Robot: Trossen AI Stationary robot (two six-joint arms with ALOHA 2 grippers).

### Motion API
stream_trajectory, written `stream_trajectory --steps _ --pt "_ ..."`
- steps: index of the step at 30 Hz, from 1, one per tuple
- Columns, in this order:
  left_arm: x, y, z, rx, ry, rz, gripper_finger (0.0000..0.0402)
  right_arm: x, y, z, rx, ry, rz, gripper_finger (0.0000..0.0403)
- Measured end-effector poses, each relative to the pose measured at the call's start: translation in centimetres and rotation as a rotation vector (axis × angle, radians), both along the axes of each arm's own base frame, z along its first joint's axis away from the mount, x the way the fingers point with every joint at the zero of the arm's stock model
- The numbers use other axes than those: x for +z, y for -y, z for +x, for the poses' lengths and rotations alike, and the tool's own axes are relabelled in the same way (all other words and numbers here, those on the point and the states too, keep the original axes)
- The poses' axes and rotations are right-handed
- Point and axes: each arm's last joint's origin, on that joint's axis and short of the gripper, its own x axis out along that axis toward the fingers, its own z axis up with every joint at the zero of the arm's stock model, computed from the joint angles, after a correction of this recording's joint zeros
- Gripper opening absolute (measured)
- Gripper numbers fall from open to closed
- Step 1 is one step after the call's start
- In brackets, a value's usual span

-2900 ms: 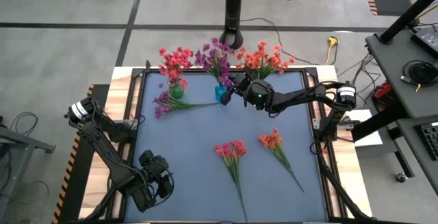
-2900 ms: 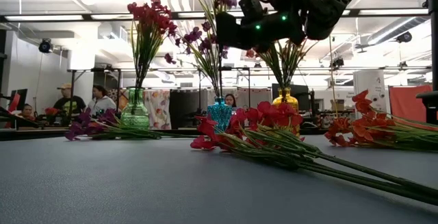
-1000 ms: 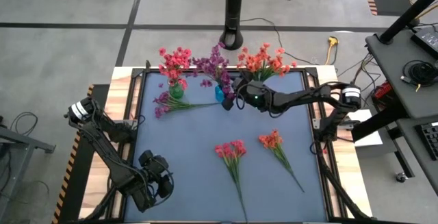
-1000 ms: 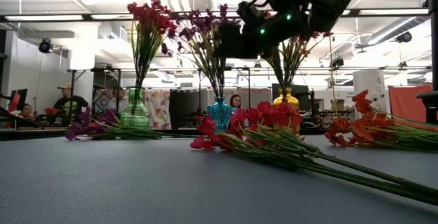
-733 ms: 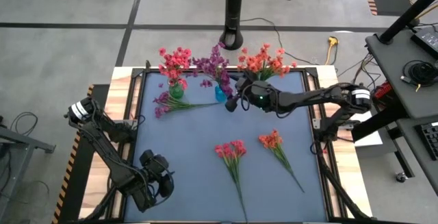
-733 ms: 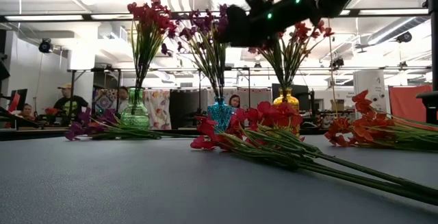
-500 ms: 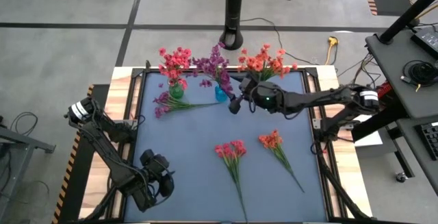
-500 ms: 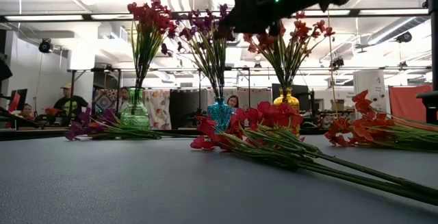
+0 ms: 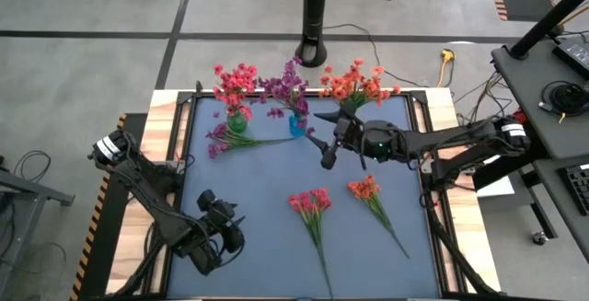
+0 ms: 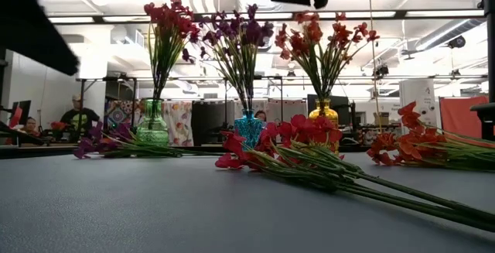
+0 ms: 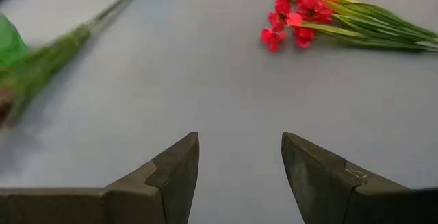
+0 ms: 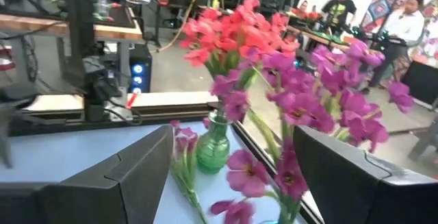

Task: Sort flowers into vase by color
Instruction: Put the violet flower into the blue vase

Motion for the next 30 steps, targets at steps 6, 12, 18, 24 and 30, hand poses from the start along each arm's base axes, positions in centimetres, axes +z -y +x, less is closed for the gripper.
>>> stream_trajectory --steps 6,12,18,24,30 --pt "0.0 -1.2 1.1 -0.043 -0.066 0.094 0.0192 0.9 -1.9 -0.3 0.004 -0.030 -0.050 0.0293" --pt "0.7 -1.7 1.9 -0.106 -0.120 0.173 0.0192 2.8 -3.6 0.4 0.054 -0.116 -0.070 0.0289" --pt "5.7 -0.7 2.6 -0.256 -0.100 0.310 0.0192 4.0 -4.3 2.8 0.082 -0.289 -0.088 0.0288" --pt "10.5 -0.6 1.0 -0.257 -0.027 0.537 0.0192 2.6 -4.8 6.4 0.096 -0.409 -0.134 0.0288" --pt "11.3 -0.4 -1.1 -0.253 0.060 0.655 0.0192 0.8 -5.4 9.6 0.136 -0.453 -0.134 0.0288"
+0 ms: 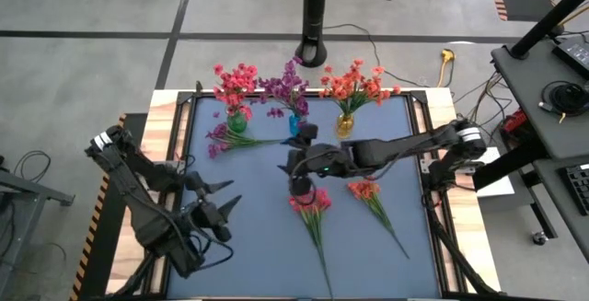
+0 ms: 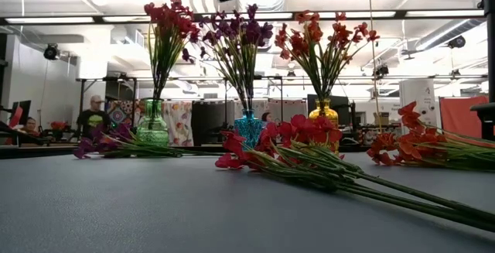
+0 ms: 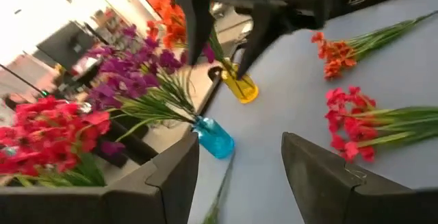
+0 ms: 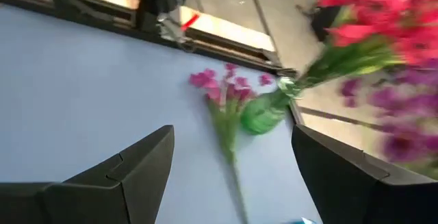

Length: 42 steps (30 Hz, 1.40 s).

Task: Sort flowers into vase by color
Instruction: Put the violet flower into the blue vase

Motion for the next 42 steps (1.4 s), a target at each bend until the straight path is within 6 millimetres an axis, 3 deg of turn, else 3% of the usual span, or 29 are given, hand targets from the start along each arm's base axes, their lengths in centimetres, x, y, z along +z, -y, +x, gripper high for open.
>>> stream_trajectory --steps 5,11,23,42 --pt "-1.3 -0.6 -1.2 0.011 -0.011 0.038 0.0192 -2.1 -0.4 2.3 0.029 -0.043 0.018 0.0288" --pt "-1.2 -2.0 -2.2 0.010 0.002 0.027 0.0192 -4.3 -0.5 4.9 0.027 -0.065 0.010 0.0288" --pt "-1.5 -5.3 -4.6 0.027 0.061 -0.042 0.0192 -6.2 -0.3 8.8 0.029 -0.083 -0.022 0.0288" --pt "-0.4 -7.1 -5.9 0.030 0.116 -0.114 0.0192 -12.3 3.7 15.5 -0.030 -0.187 -0.064 0.0294"
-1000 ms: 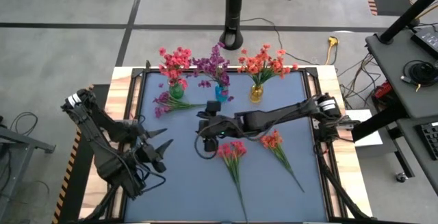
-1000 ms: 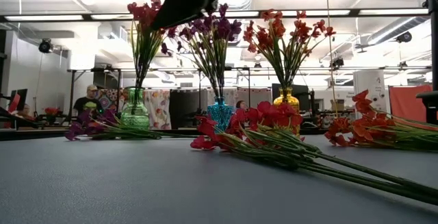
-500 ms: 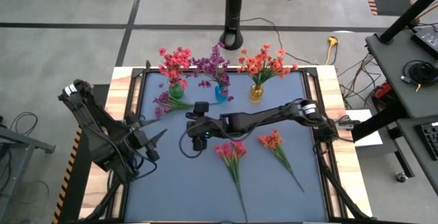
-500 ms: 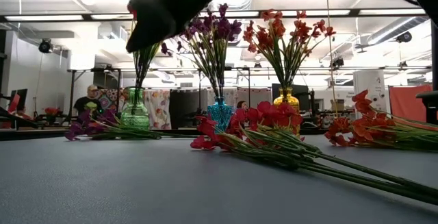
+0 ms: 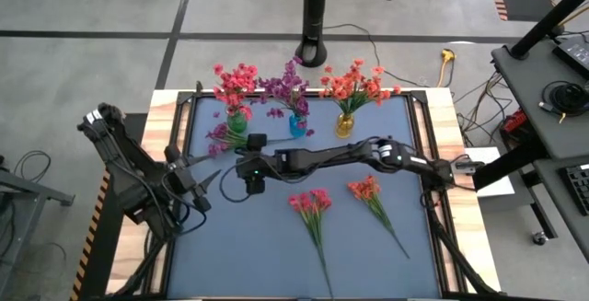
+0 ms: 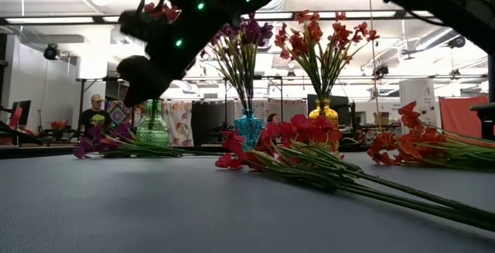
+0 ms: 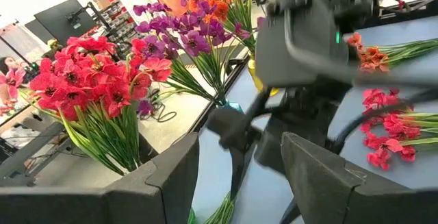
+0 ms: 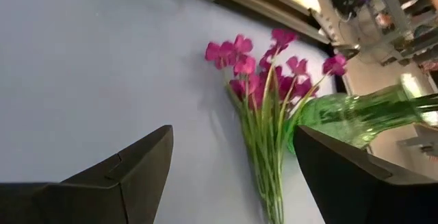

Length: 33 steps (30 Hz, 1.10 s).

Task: Sort flowers into vase by color
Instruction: Put the violet flower into the blue vase

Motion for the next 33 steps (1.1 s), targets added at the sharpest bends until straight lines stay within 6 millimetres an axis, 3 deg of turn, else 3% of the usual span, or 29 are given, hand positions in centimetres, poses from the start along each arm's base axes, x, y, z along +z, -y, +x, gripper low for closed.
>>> stream_trajectory --steps 10,21,33 --pt "0.6 -0.6 -0.4 -0.003 0.048 -0.007 0.0192 -1.3 2.9 1.3 -0.066 -0.054 0.025 0.0348" --pt "0.6 -0.6 -0.4 -0.006 0.041 0.002 0.0192 -2.7 7.3 0.8 -0.133 -0.054 0.163 0.0349" --pt "0.6 -0.6 -0.4 -0.007 0.039 0.005 0.0192 -5.4 8.9 0.2 -0.167 -0.064 0.197 0.0346"
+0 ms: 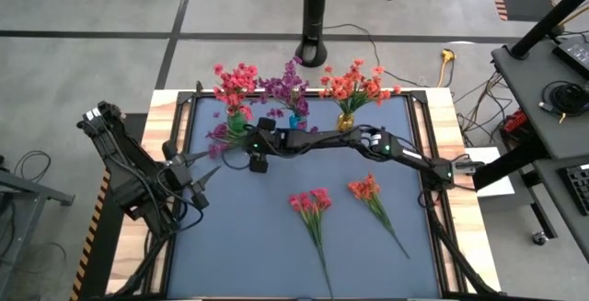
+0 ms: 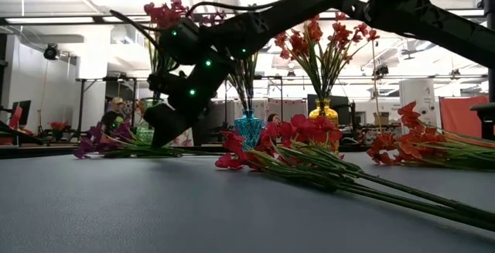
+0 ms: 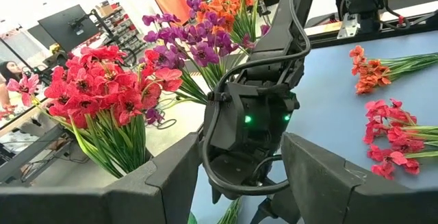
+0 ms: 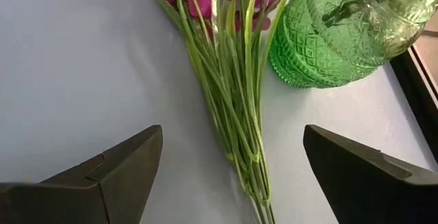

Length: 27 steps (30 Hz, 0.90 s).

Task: Sort flowers into vase by color
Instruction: Put the violet flower into the blue vase

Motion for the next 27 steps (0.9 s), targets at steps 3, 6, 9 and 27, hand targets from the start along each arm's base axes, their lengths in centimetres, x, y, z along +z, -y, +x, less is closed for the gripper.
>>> stream_trajectory --steps 3,6,9,27 --pt "0.0 0.0 0.0 -0.001 -0.003 0.003 0.0192 -0.2 0.3 -0.1 -0.005 0.002 0.000 0.0342" --pt "0.0 0.0 0.0 -0.001 -0.003 0.004 0.0192 -0.4 0.6 -0.1 -0.010 0.009 0.002 0.0337" --pt "0.0 0.0 0.0 -0.001 -0.003 0.004 0.0192 -0.8 0.8 -0.3 -0.015 0.000 0.006 0.0333" --pt "0.0 0.0 0.0 -0.002 -0.004 0.006 0.0192 -1.8 0.9 -0.5 0.039 -0.002 0.098 0.0311"
